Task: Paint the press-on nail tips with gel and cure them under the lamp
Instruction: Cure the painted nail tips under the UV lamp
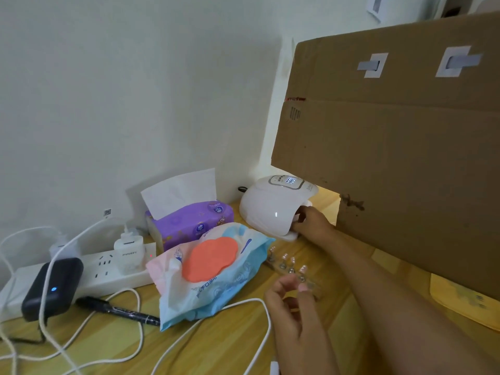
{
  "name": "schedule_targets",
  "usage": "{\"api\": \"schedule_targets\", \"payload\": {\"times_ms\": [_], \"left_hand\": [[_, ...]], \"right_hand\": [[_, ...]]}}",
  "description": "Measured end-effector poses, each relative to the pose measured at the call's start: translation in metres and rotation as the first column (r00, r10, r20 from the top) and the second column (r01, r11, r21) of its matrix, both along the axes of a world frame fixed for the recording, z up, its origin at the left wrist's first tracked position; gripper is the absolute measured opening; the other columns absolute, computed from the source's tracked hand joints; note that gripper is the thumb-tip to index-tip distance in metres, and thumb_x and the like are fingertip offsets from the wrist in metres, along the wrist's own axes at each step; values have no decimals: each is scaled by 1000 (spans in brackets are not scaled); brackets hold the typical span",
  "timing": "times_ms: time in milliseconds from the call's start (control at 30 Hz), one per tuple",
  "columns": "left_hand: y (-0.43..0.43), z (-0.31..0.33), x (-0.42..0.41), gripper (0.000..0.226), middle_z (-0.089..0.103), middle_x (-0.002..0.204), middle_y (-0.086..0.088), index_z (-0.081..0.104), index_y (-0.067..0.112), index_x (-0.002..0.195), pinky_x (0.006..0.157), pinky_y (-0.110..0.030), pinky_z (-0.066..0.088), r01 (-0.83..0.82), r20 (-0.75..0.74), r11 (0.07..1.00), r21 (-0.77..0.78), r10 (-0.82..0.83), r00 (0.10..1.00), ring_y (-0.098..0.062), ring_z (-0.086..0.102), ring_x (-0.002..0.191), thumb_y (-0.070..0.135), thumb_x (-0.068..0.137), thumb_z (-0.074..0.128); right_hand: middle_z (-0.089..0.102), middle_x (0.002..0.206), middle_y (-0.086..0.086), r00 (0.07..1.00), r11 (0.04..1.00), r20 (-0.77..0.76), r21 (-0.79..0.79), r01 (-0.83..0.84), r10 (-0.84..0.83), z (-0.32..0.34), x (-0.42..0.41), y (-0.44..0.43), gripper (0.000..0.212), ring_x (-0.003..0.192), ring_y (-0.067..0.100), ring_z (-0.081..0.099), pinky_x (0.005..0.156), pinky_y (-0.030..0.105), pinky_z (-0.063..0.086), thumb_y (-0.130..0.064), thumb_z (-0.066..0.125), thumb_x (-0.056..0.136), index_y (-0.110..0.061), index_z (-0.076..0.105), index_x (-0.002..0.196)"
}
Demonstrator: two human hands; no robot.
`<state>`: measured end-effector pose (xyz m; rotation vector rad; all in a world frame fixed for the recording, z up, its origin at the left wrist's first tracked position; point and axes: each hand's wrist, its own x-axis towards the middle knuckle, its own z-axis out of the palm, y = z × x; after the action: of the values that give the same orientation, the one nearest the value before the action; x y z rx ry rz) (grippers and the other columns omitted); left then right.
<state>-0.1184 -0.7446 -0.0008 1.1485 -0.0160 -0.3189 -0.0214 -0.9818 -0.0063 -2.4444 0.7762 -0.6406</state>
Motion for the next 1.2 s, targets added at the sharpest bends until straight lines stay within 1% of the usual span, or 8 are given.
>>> {"api": "schedule_targets", "payload": {"times_ms": [133, 333, 467, 567, 867, 967, 1100, 1200], "left_hand": [[-3, -1, -1, 19, 61, 57, 15, 62, 30, 80, 54, -6, 40, -15, 3, 1000, 14, 15, 1000, 4, 54, 56, 13, 88, 64], [-2, 0, 0, 15, 62, 65, 13, 61, 30, 84, 56, -3, 40, 22, -3, 1000, -8, -22, 1000, 10, 55, 57, 16, 91, 61], [1, 0, -2, 11, 63, 60, 22, 60, 26, 89, 51, -4, 39, 64, 21, 998, -28, -63, 998, 9, 54, 52, 16, 93, 58], [2, 2, -1, 10, 62, 60, 19, 60, 24, 90, 52, -3, 39, 72, 38, 997, -33, -71, 997, 11, 55, 56, 14, 93, 58], [1, 1, -1, 12, 59, 68, 14, 60, 24, 90, 54, -4, 40, 71, 58, 997, -11, -71, 996, 12, 55, 58, 13, 93, 58], [1, 1, -1, 14, 62, 78, 16, 59, 25, 89, 58, -2, 39, 87, 64, 996, -9, -86, 994, 13, 55, 64, 11, 93, 58], [0, -2, 0, 13, 65, 80, 12, 60, 29, 89, 62, -3, 40, 99, 88, 995, 13, -99, 991, 11, 55, 67, 16, 94, 57], [-1, -8, -3, 11, 65, 85, 8, 60, 34, 91, 64, -4, 40, 121, 92, 992, 28, -124, 988, 9, 55, 68, 24, 94, 56]], "right_hand": [[59, 80, 0, 999, 1000, 48, 2, -20, 20, 0, -6, 1, 14, 73, 16, 54, 59, 23, 39, -13, 70, 86, -10, 66, 99], [60, 90, 12, 999, 993, -27, -114, 33, -36, 6, -55, -12, 25, 79, 29, 56, 68, 37, 46, -25, 74, 85, -6, 68, 101], [49, 88, -5, 974, 982, -172, -147, 120, -145, 3, -89, -20, 21, 76, 15, 50, 58, 25, 36, -28, 75, 83, -24, 58, 95], [48, 93, -4, 950, 954, -181, -207, 216, -254, -3, -93, -18, 25, 75, 10, 48, 56, 24, 34, -31, 74, 84, -21, 56, 98], [59, 98, 9, 880, 898, -217, -237, 372, -422, -4, -74, -8, 47, 88, 24, 58, 59, 32, 36, -54, 61, 88, -9, 56, 100], [58, 92, 6, 909, 917, -153, -162, 365, -388, -4, -63, -2, 46, 83, 23, 57, 59, 32, 34, -57, 59, 89, -12, 53, 97], [56, 81, 5, 945, 942, -110, 108, 318, -307, 3, -64, -8, 33, 69, 16, 50, 56, 30, 33, -45, 57, 95, -16, 55, 79], [65, 101, 13, 974, 947, -114, 235, 220, -198, 3, -68, -12, 31, 84, 22, 56, 73, 33, 42, -33, 52, 98, -21, 71, 76]]}}
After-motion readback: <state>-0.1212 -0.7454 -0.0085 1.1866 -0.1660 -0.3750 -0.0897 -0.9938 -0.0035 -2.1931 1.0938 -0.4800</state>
